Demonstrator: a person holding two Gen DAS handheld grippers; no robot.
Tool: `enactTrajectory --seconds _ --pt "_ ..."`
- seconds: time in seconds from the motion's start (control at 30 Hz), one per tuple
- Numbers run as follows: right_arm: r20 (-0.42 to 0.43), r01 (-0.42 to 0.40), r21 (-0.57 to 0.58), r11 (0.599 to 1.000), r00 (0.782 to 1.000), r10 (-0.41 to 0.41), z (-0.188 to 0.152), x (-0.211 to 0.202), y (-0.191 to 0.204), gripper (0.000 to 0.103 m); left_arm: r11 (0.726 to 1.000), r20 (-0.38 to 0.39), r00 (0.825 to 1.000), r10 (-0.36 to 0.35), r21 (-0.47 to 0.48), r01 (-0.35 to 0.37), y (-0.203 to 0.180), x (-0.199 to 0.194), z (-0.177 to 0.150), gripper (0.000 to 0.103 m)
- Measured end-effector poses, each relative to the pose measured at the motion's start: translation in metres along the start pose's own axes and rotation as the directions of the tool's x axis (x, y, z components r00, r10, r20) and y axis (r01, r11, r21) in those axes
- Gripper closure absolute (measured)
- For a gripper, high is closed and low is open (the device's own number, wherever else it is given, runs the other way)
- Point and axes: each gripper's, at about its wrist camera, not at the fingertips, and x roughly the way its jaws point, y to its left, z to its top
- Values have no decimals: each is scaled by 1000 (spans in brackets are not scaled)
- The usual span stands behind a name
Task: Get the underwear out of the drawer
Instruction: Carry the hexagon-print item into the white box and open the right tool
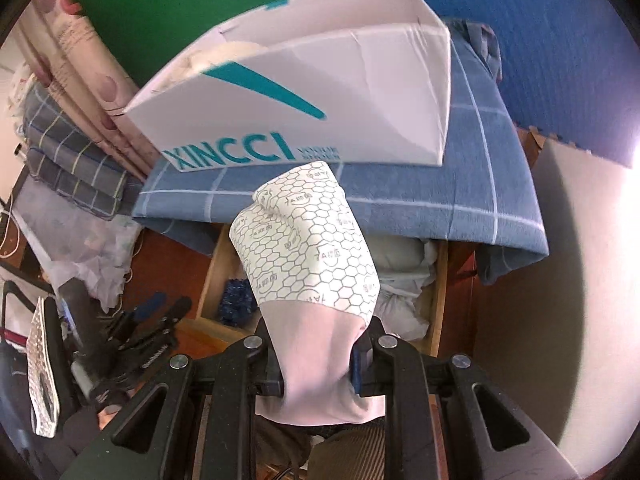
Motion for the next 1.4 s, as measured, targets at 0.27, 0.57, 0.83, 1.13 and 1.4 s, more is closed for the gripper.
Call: enactTrajectory --seconds 0.27,0.57,0.83,1.13,1.4 --pt "55 -18 -27 999 998 20 26 -45 17 83 999 11 999 32 33 -32 -7 1 -3 49" --pt "206 -12 -78 997 978 27 106 -125 52 84 999 10 1000 27 19 -27 -4 2 -4 49" --pt "382 78 -89 993 923 -38 185 -176 78 84 1000 3 1000 22 15 -22 -3 3 -3 49" --pt "325 183 -15 983 931 -168 230 -115 63 84 999 -25 999 33 32 -32 -5 10 -3 49" --pt "171 246 14 969 955 -245 220 -27 30 84 999 -42 999 27 36 -26 -7 14 -4 49"
